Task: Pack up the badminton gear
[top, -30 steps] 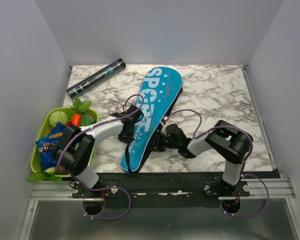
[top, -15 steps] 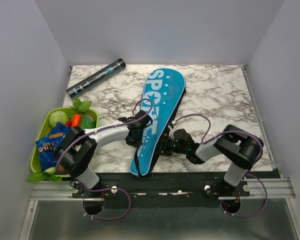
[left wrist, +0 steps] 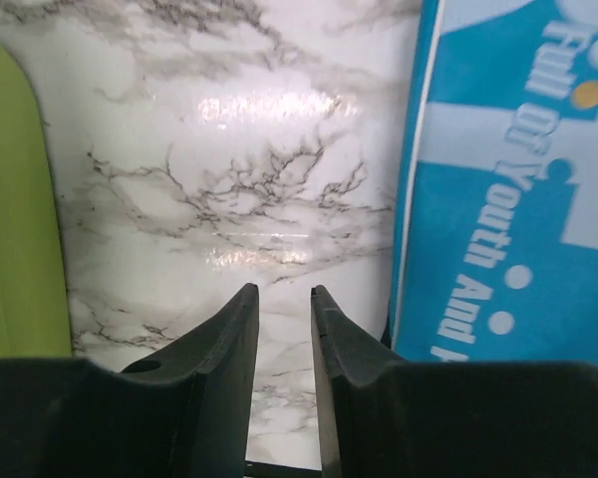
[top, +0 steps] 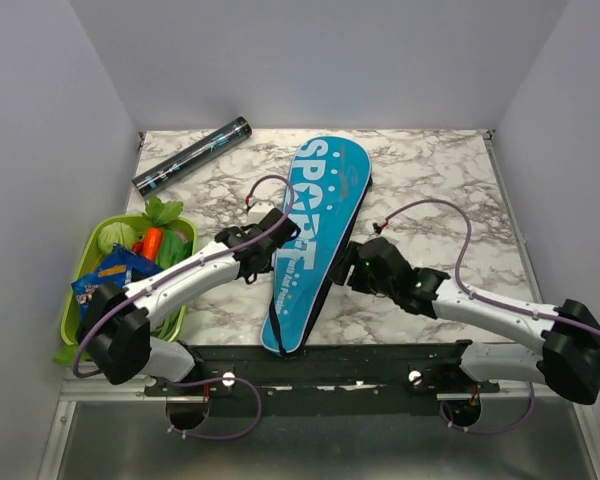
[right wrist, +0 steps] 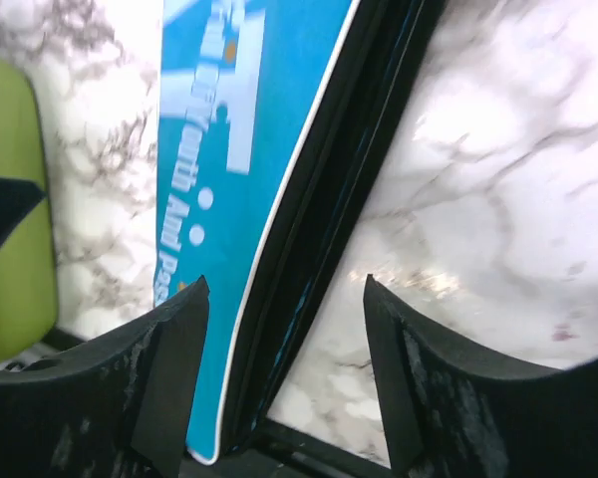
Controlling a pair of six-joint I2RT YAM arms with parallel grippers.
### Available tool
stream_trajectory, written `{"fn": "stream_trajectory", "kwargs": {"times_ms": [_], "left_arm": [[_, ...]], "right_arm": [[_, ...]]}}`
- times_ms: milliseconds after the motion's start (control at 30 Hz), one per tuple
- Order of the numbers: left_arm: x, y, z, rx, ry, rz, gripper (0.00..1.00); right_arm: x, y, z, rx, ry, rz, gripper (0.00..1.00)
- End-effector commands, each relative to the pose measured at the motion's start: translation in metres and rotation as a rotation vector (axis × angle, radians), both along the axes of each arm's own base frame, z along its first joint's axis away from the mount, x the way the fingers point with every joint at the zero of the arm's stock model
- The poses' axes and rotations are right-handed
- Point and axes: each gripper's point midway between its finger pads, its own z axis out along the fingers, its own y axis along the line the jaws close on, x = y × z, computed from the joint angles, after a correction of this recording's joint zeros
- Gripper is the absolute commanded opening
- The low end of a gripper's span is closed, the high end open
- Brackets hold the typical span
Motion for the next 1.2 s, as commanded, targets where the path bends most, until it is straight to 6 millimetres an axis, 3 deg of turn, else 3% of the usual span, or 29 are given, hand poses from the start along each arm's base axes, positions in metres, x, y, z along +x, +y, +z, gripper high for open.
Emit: {"fn": "stream_trajectory", "kwargs": {"times_ms": [0,133,167,233,267,333,433,567,600,633,733,800,833,867,967,1067,1167], "left_arm": [[0.017,-0.016,0.054,-0.135,-0.162,-0.019,0.37],[0.024,-0.072,0.063,-0.362,-0.156,-0.161,0.38],[0.020,-0.086,0.052,-0.393,-0.097,-0.206,0.38],[0.025,-0.098,0.045,-0.390,-0.069,-0.234,0.37],[0.025,-0.104,0.030,-0.368,-0.035,-0.249,0.36],[0.032,-0.119,0.029,-0.392,-0.043,-0.270,0.36],[0.036,-0.136,0.023,-0.421,-0.035,-0.292,0.36],[0.042,-0.148,0.008,-0.421,-0.004,-0.295,0.36],[0.042,-0.151,0.006,-0.424,-0.001,-0.295,0.36],[0.043,-0.154,0.003,-0.429,0.004,-0.300,0.36],[0.043,-0.160,-0.010,-0.431,0.030,-0.298,0.36],[0.039,-0.163,-0.022,-0.431,0.064,-0.302,0.36],[0.036,-0.166,-0.025,-0.432,0.074,-0.306,0.36],[0.034,-0.167,-0.031,-0.428,0.087,-0.308,0.35],[0.025,-0.167,-0.045,-0.417,0.115,-0.306,0.35],[0.016,-0.163,-0.061,-0.400,0.152,-0.297,0.34],[0.008,-0.157,-0.072,-0.392,0.175,-0.284,0.33]], "right_arm": [[0.025,-0.085,0.011,-0.311,-0.058,-0.226,0.73],[0.077,-0.101,0.030,-0.220,-0.075,-0.295,0.74],[0.088,-0.102,0.031,-0.198,-0.076,-0.297,0.74],[0.116,-0.115,0.035,-0.141,-0.071,-0.325,0.74],[0.132,-0.115,0.034,-0.129,-0.059,-0.331,0.74],[0.157,-0.128,0.037,-0.085,-0.046,-0.354,0.74],[0.198,-0.129,0.042,-0.007,-0.059,-0.326,0.74],[0.239,-0.121,0.041,0.076,-0.041,-0.270,0.74],[0.249,-0.121,0.025,0.079,-0.006,-0.267,0.74],[0.262,-0.119,0.035,0.089,-0.028,-0.266,0.74],[0.285,-0.113,0.021,0.098,0.000,-0.258,0.74],[0.295,-0.110,0.014,0.097,0.018,-0.254,0.73],[0.298,-0.112,-0.002,0.081,0.057,-0.261,0.73],[0.307,-0.111,0.004,0.083,0.041,-0.263,0.73],[0.326,-0.111,-0.005,0.055,0.049,-0.266,0.73],[0.333,-0.114,-0.023,0.006,0.087,-0.265,0.72],[0.340,-0.120,-0.026,-0.031,0.092,-0.279,0.71]]}}
